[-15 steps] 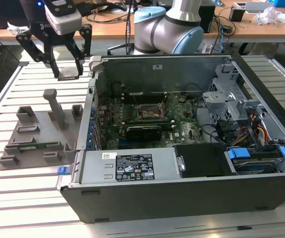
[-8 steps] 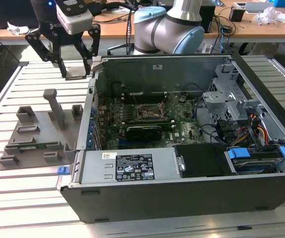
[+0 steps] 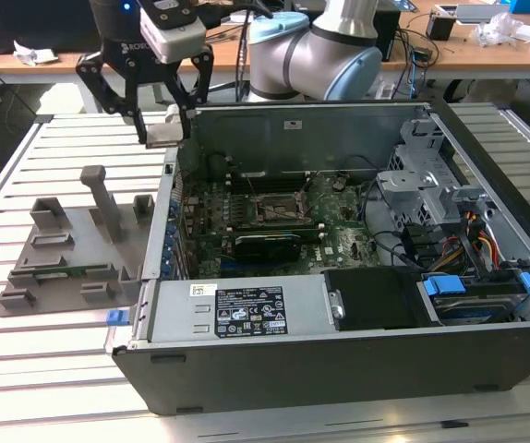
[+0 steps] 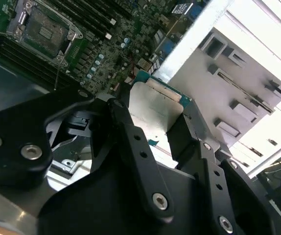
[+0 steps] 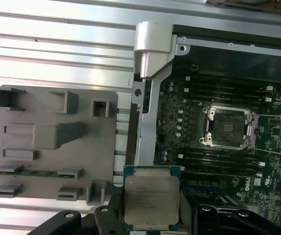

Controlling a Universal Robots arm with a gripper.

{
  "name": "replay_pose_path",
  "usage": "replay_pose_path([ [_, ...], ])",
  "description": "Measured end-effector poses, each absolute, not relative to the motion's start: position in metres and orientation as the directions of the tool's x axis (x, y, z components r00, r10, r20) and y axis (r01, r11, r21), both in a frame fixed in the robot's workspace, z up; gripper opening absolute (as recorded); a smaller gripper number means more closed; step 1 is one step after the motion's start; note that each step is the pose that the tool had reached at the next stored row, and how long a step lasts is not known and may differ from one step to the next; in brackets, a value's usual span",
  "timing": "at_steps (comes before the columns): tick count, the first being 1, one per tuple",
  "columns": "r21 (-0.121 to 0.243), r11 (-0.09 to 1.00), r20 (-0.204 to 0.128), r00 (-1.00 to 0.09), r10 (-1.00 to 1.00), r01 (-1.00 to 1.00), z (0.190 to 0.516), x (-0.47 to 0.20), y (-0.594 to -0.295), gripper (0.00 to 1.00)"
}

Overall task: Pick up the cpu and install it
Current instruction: 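Pick up the cpu and move it towards the insertion slot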

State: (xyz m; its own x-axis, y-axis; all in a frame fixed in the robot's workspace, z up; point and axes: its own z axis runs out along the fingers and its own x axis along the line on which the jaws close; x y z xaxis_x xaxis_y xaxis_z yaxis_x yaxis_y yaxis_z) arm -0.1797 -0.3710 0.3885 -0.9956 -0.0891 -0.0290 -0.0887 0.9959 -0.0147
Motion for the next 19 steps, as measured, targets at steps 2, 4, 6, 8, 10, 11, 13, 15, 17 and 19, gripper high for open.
replay_pose_path([
  [2, -0.015, 0.996, -0.029, -0.996, -0.089, -0.089, 0.387, -0.177, -0.371, 0.55],
  [4, -0.015, 0.996, -0.028, -0.996, -0.089, -0.089, 0.386, -0.175, -0.370, 0.55],
  [6, -0.015, 0.996, -0.027, -0.996, -0.089, -0.089, 0.384, -0.169, -0.369, 0.55],
  [8, -0.015, 0.996, -0.026, -0.996, -0.089, -0.089, 0.383, -0.162, -0.366, 0.55],
  [10, -0.014, 0.996, -0.025, -0.996, -0.089, -0.089, 0.382, -0.157, -0.365, 0.55],
  [11, -0.014, 0.996, -0.025, -0.996, -0.089, -0.089, 0.382, -0.155, -0.365, 0.55],
  [13, -0.014, 0.996, -0.024, -0.996, -0.089, -0.089, 0.380, -0.149, -0.364, 0.55],
  [15, -0.014, 0.996, -0.024, -0.996, -0.089, -0.089, 0.380, -0.145, -0.363, 0.55],
  [17, -0.015, 0.996, -0.023, -0.996, -0.089, -0.089, 0.379, -0.137, -0.362, 0.55],
  [19, -0.016, 0.996, -0.023, -0.996, -0.089, -0.089, 0.379, -0.130, -0.362, 0.55],
])
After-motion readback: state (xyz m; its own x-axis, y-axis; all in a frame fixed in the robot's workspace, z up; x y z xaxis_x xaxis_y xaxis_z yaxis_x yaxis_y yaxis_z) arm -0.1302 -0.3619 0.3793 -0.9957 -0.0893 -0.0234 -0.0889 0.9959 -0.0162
